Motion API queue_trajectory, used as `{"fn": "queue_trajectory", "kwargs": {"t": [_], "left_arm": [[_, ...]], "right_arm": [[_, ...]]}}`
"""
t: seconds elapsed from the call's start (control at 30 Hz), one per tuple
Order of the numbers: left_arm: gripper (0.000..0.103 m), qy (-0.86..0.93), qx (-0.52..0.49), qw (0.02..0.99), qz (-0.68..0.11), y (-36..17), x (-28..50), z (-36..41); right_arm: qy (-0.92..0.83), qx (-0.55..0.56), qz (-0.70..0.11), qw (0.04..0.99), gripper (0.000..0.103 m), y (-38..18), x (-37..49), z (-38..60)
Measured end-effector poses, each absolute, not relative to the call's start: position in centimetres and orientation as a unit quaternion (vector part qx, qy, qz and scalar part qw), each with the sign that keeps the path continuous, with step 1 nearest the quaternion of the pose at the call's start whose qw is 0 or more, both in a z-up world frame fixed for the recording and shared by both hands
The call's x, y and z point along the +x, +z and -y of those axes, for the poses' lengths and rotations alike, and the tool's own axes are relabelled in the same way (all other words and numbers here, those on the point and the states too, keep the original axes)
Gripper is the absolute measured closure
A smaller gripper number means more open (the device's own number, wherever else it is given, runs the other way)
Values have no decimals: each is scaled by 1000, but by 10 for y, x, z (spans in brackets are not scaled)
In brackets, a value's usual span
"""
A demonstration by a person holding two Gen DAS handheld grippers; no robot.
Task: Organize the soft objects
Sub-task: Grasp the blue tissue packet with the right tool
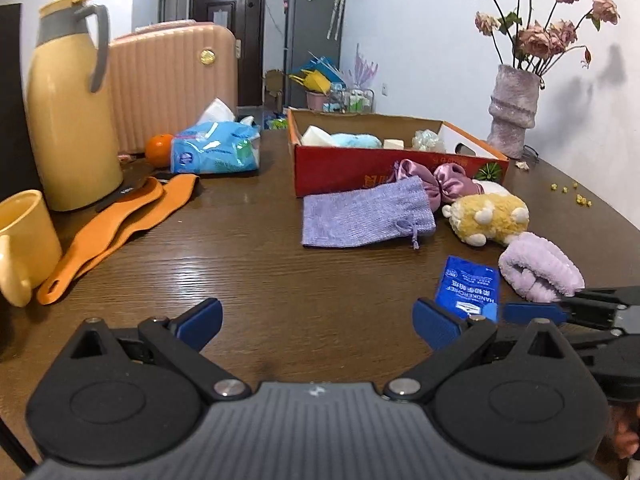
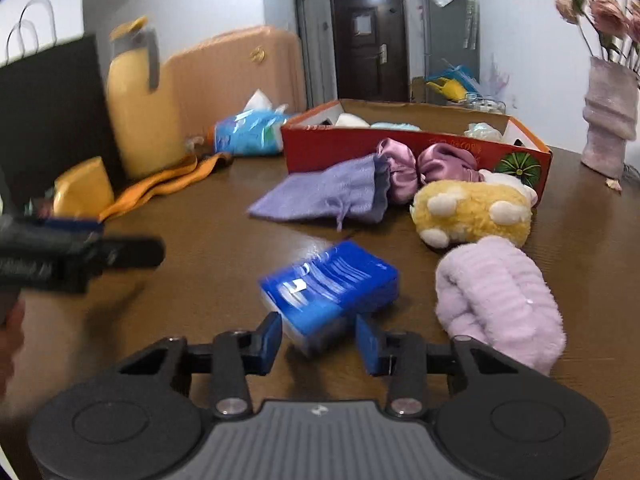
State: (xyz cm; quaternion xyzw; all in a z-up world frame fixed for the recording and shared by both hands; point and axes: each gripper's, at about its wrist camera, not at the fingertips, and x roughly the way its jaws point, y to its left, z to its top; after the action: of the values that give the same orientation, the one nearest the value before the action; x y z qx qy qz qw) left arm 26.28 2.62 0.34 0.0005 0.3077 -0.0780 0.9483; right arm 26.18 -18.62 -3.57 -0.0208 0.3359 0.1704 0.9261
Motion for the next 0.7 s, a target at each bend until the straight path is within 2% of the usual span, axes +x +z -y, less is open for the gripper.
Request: {"fn": "queue_trajectory", "kwargs": {"t": [0.13,0.3,0.37,0.43,0.47,0.5,0.53,0.57,0.6,0.63,0.67,0.7], "left_arm": [[0,-100,-4,943,-316,2,278,-16],[1,-142,-21,935,-325,4,298,-3],[8,-152,-10,935,-319,6,308,5],[20,-160,2,938,-308,11,318,12],[21,-163,4,938,-306,12,324,14],[26,-163,6,938,-307,12,331,16],[32,-165,10,937,-308,12,337,19],[34,-170,13,935,-310,10,342,22],[37,-181,18,931,-317,8,349,27],[41,-194,23,926,-322,6,354,31],[43,-215,25,920,-327,2,359,37],[51,-233,24,912,-337,-2,365,41]], "right_arm": [[82,-13,-330,940,59,-35,260,216],[130,72,-311,939,60,-28,256,240],[136,88,-319,934,60,-30,261,239],[148,129,-334,922,60,-35,269,240],[149,143,-334,920,59,-36,270,238],[141,154,-331,920,55,-38,273,236],[133,155,-329,922,55,-38,276,233],[135,145,-328,924,58,-40,279,228],[137,136,-327,925,68,-41,283,225],[142,130,-329,924,73,-42,288,225],[142,134,-329,924,74,-43,291,227],[142,143,-328,923,77,-43,295,233]]}}
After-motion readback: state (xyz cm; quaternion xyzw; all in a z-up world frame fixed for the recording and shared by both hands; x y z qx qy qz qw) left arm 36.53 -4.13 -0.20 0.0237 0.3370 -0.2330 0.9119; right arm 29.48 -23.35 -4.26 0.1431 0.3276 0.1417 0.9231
